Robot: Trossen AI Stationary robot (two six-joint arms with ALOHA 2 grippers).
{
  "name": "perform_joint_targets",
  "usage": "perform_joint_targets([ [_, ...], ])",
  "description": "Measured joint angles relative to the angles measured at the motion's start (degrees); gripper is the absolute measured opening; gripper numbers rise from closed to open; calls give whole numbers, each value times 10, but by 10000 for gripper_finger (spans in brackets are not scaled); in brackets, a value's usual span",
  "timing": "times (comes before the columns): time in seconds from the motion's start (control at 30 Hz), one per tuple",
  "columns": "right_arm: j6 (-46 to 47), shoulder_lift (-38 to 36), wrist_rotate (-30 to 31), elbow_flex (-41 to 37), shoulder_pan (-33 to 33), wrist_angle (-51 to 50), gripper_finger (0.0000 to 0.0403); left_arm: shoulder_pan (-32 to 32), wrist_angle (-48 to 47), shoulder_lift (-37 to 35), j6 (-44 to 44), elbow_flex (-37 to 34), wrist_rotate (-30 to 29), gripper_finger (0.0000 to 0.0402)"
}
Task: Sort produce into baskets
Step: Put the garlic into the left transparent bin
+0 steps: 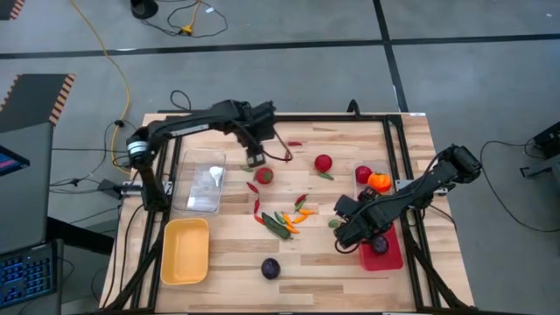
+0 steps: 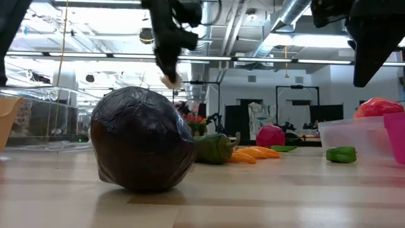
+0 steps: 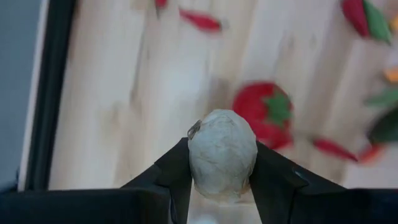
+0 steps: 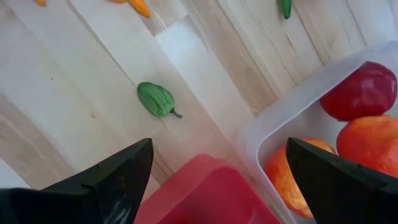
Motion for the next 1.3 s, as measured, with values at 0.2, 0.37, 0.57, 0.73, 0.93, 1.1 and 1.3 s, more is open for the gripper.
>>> perform_joint_targets([
  [0.2, -47, 0, 44, 0, -4, 45, 395, -34, -106, -56, -55, 0, -5, 122],
  [0.37, -112, 0, 83, 0, -34, 88, 395, -66, -152, -111, -111, -42, -30, 122],
  [0.57, -203, 0, 92, 0, -94, 122, 395, -94, -159, -205, -196, -153, -35, 122],
  [0.73, -284, 0, 91, 0, -152, 149, 395, -99, -146, -266, -242, -242, -35, 122],
  [0.93, -361, 0, 91, 0, -222, 189, 395, -97, -147, -288, -247, -320, -11, 123],
  [1.1, -417, 0, 90, 0, -269, 213, 395, -97, -139, -286, -212, -367, -3, 128],
  [1.3, -421, 0, 89, 0, -319, 219, 395, -97, -129, -286, -211, -404, -22, 182],
])
